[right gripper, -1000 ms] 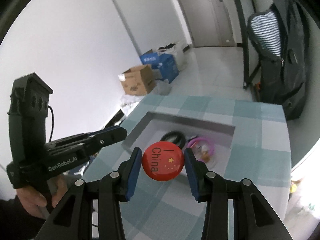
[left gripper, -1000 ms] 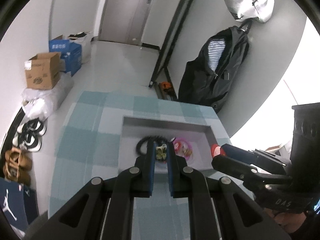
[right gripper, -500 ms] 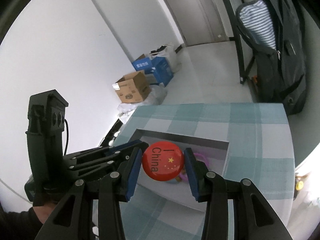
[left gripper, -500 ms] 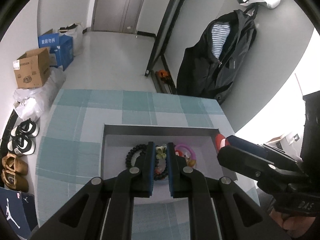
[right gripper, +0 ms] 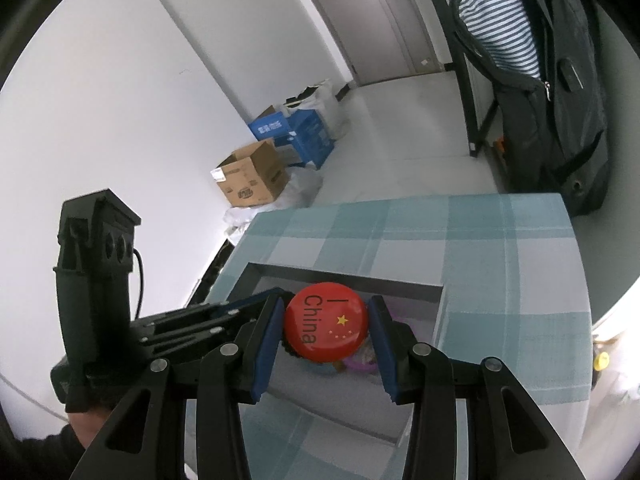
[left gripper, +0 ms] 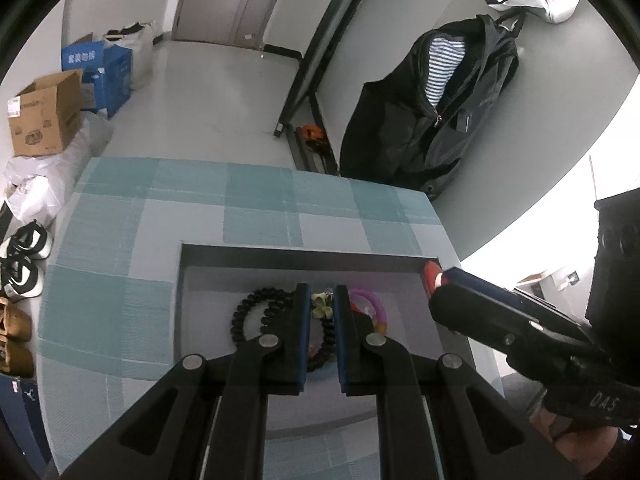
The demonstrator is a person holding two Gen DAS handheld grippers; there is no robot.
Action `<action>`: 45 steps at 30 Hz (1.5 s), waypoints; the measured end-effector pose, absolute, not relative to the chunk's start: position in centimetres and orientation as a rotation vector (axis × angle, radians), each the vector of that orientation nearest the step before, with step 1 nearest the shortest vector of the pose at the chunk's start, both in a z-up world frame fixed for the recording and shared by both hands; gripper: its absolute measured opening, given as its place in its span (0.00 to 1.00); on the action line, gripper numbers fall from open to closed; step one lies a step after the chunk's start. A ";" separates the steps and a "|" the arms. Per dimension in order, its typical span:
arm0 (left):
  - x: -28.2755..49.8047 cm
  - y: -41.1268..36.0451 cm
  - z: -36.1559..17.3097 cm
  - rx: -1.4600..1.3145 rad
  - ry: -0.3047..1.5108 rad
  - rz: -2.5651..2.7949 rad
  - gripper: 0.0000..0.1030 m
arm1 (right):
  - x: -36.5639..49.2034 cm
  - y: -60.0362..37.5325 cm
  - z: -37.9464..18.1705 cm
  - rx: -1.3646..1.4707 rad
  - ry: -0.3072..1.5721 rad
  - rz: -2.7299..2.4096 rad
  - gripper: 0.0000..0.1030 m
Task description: Organize jewelry
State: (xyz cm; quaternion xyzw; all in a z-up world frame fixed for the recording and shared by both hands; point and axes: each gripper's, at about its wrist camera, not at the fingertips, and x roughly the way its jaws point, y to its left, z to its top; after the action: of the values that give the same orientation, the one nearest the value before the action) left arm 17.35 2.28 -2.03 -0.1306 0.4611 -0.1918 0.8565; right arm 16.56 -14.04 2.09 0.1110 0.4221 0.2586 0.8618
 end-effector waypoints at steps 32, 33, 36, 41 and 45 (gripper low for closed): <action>14.5 4.1 0.2 -0.263 0.840 -0.274 0.49 | 15.8 -15.6 2.6 0.262 0.828 0.503 0.70; 14.3 4.2 0.3 -0.260 0.834 -0.259 0.50 | 15.5 -15.6 2.7 0.265 0.817 0.518 0.70; 13.4 4.6 0.8 -0.239 0.801 -0.189 0.67 | 14.8 -15.5 3.0 0.257 0.787 0.539 0.79; 11.6 4.9 1.9 -0.202 0.734 -0.118 0.69 | 12.7 -15.4 3.8 0.215 0.718 0.559 0.86; 10.2 4.8 2.3 -0.184 0.701 -0.093 0.70 | 10.7 -15.6 4.4 0.181 0.667 0.566 0.96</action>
State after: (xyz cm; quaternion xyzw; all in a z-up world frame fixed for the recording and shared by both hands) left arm 10.20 4.79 2.28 -0.0898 0.3429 -0.0452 0.9340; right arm 10.70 -15.62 4.39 0.0877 0.3224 0.2739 0.9019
